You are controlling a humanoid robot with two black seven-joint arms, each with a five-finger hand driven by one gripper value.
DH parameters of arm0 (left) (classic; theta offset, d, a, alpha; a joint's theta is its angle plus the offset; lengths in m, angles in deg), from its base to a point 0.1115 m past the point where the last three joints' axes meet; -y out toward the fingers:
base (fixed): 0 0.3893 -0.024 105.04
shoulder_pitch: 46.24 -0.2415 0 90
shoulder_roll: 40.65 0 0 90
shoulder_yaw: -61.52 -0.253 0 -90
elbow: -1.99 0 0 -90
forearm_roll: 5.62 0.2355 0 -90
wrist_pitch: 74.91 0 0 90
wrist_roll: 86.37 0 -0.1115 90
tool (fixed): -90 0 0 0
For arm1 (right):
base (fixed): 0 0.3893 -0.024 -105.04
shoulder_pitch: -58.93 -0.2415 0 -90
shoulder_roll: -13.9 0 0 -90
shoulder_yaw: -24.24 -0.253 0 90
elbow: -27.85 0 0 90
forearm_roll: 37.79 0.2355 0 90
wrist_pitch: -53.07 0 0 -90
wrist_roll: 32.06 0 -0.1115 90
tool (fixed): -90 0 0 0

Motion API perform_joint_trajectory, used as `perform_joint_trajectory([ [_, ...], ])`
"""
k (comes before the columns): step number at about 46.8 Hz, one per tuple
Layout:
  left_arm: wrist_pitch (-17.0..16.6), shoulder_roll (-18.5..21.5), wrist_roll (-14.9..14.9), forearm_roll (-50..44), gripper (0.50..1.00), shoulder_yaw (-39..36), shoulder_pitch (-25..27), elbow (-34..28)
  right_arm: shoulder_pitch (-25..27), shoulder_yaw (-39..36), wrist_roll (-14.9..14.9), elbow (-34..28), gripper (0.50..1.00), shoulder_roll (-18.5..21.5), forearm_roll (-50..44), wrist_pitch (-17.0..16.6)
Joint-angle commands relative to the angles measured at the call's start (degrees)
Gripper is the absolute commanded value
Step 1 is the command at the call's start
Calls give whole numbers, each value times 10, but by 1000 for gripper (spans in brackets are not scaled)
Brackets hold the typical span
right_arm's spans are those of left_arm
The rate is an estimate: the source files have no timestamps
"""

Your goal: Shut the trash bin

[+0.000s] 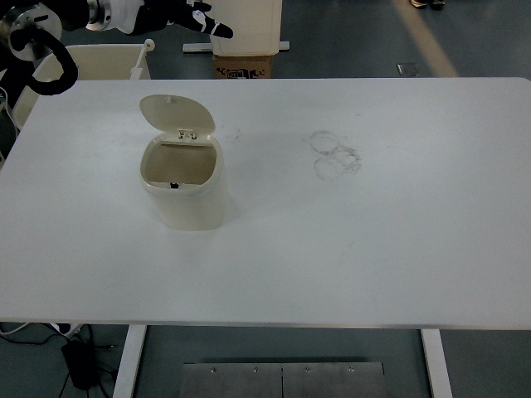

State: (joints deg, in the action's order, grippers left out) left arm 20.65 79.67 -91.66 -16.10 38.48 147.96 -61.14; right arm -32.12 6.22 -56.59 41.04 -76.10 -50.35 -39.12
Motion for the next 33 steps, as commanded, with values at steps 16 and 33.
perform_joint_trajectory([
  [16,6,-46,-1,11,1000,-143,112,-73,0,0,0,0,991,0,1,0],
  [33,46,-63,-1,46,1000,-251,183,-116,-2,0,0,-1,993,0,0,0],
])
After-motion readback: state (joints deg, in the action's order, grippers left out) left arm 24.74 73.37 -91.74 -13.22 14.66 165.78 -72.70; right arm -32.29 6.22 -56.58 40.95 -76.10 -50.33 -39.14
